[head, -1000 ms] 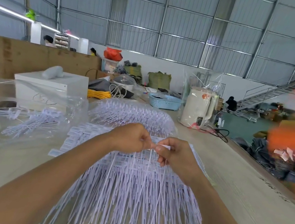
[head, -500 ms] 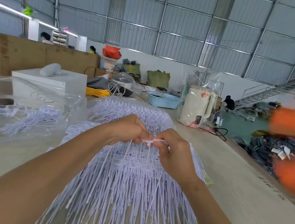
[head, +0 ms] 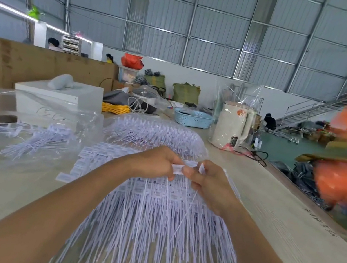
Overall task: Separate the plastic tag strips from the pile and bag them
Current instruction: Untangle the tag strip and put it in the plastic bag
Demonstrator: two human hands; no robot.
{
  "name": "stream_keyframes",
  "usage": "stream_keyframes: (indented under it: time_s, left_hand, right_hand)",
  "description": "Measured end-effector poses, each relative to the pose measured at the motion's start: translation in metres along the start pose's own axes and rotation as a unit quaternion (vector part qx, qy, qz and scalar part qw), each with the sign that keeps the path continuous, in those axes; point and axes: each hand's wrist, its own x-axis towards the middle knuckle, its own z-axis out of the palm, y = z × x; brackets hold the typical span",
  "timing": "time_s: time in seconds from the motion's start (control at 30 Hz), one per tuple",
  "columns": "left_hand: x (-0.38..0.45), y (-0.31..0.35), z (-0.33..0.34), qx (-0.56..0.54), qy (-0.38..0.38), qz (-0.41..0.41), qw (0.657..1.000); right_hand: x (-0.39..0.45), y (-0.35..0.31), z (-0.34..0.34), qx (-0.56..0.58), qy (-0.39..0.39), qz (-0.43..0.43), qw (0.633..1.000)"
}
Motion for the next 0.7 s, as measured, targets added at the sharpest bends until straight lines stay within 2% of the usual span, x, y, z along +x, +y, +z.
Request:
stream_keyframes:
  time_s: [0.1,0.2,0.3,0.43,0.5,0.57,0.7]
  left_hand:
    - [-0.002,0.002,0.001,0.017,-0.021,0.026,0.999]
    - [0.001,0.001,0.000,0.050,-0.012,0.043,0.998]
    - [0.002,-0.003,-0.001,0.056,0.007,0.051,0.997]
    - [0.003,-0.012,-0.005,0.064,0.077,0.040,0.994]
    - [0.004,-0.015,-0.006,0.047,0.064,0.031,0.996]
    - [0.004,-0.017,-0.005,0.020,0.049,0.035,0.998]
    - [0.004,-0.015,-0.003,-0.040,0.076,0.013,0.996]
  right_hand:
    - [-0.002,-0.005,0.009,0.010,-0.063,-0.017,0.998]
    - [-0.003,-0.007,0.014,0.025,-0.086,-0.021,0.996]
    - [-0.004,-0.010,0.012,0.010,-0.081,-0.027,0.996]
    - [-0.003,-0.009,0.004,0.002,-0.036,-0.019,0.999]
    - [-0.003,-0.009,0.002,-0.015,-0.020,-0.011,1.000]
    - [-0.003,-0.009,0.001,-0.031,-0.034,-0.004,0.999]
    - [-0.004,-0.013,0.001,-0.101,-0.072,-0.022,0.992]
